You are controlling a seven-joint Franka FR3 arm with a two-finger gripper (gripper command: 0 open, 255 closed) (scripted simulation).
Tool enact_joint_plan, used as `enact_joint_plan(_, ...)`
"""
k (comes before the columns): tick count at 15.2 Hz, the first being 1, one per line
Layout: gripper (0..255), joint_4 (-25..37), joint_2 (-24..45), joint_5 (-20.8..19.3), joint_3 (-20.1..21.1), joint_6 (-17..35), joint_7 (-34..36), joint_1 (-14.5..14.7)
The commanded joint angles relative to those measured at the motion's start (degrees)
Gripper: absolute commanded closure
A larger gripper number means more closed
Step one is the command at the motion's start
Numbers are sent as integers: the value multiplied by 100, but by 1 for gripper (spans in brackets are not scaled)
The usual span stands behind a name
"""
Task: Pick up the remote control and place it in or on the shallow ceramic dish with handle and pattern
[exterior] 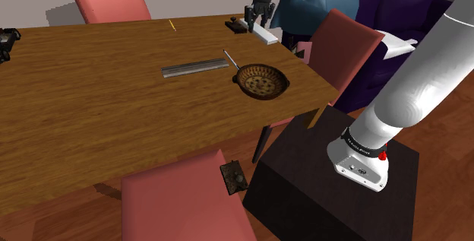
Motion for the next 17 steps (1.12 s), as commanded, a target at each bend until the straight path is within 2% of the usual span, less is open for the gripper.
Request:
enact_joint_plan(1,255,96,-52,2,4,-149,4,4)
enact_joint_plan(10,255,595,-160,10,4,-756,-10,4)
enact_joint_plan(17,255,-659,-1297,104,362,-647,629,323)
